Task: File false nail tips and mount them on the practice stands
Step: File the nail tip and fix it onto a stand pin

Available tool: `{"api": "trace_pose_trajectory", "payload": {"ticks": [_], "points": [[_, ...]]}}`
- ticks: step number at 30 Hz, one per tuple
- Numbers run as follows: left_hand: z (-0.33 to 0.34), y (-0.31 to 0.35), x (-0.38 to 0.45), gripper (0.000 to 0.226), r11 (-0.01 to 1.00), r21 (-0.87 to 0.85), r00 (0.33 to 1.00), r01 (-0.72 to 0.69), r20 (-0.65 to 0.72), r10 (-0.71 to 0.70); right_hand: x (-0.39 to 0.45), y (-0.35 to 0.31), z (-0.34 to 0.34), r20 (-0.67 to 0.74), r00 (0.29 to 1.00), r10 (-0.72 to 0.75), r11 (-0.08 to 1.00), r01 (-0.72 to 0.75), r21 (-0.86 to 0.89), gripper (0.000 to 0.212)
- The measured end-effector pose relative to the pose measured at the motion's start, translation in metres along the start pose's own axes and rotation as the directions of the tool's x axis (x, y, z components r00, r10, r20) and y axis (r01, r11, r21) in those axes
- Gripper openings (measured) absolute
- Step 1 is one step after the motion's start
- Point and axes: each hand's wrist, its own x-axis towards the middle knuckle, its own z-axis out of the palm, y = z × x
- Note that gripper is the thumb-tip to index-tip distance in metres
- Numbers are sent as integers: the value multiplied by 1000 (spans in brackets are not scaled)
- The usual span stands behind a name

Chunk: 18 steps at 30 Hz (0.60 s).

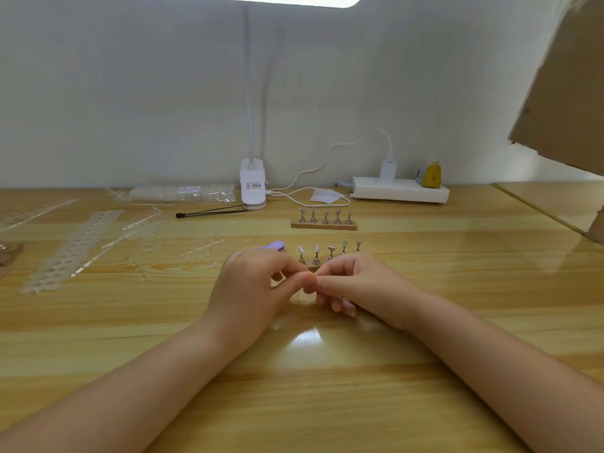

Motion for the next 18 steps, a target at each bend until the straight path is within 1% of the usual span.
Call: {"api": "trace_pose_trajectory", "payload": {"ticks": [3,6,7,10,12,14,18], "points": [[-1,2,0,22,999,-37,1000,0,-26,-1,1,-1,0,1,1000,10,995,-10,98,14],[1,2,0,33,999,1,998,-43,-43,43,2,-2,1,-26,999,25,985,-20,169,16],[2,2,0,32,998,32,996,-62,-58,64,2,-2,2,-37,999,32,984,-25,174,17],[6,2,0,16,985,129,985,-111,-117,127,3,-3,3,-64,996,65,983,-52,175,16],[7,1,0,13,978,152,978,-141,-132,161,4,-4,3,-71,994,84,980,-69,188,16],[7,1,0,17,977,139,976,-159,-127,177,5,-3,3,-75,994,85,978,-69,198,16],[5,1,1,23,991,66,988,-112,-96,118,5,-1,3,-81,994,69,979,-51,198,16]]}}
